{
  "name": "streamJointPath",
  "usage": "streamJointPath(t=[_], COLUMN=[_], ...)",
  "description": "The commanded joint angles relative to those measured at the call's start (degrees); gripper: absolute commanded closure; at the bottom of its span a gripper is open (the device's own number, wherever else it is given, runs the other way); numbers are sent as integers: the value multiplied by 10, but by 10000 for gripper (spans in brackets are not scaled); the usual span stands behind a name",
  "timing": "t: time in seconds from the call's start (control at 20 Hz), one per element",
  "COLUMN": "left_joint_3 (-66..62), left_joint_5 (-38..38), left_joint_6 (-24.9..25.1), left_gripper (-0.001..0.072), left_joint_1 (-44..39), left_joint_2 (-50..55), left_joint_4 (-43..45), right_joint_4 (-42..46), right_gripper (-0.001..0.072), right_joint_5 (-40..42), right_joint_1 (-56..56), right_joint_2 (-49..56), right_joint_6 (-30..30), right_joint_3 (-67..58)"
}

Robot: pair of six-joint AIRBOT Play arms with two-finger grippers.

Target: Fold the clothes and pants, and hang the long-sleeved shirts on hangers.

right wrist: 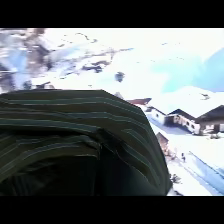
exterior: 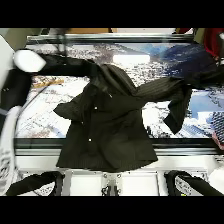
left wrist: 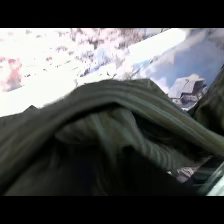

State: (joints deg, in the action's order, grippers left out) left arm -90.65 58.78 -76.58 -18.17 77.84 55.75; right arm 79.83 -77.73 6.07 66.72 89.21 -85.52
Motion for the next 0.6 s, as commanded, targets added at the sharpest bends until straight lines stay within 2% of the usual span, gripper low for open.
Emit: streamJointPath(t=[0.0,0.1,0.15,0.3,0.35,0.55], left_joint_3=[-49,-115,-136,-134,-117,-14], left_joint_5=[-39,8,45,129,139,99], left_joint_6=[5,-14,-15,-23,-26,-38], left_gripper=[78,79,79,79,79,79], left_joint_1=[-4,38,61,99,110,134], left_joint_2=[111,146,153,153,153,173], left_joint_4=[3,3,11,137,153,142], right_joint_4=[45,36,35,32,19,-72], right_gripper=[643,70,33,33,33,34], right_joint_5=[82,107,107,90,79,30], right_joint_1=[22,53,66,77,74,60], right_joint_2=[68,72,68,40,32,19], right_joint_6=[21,42,42,-3,-23,-77], right_joint_3=[15,14,15,15,15,18])
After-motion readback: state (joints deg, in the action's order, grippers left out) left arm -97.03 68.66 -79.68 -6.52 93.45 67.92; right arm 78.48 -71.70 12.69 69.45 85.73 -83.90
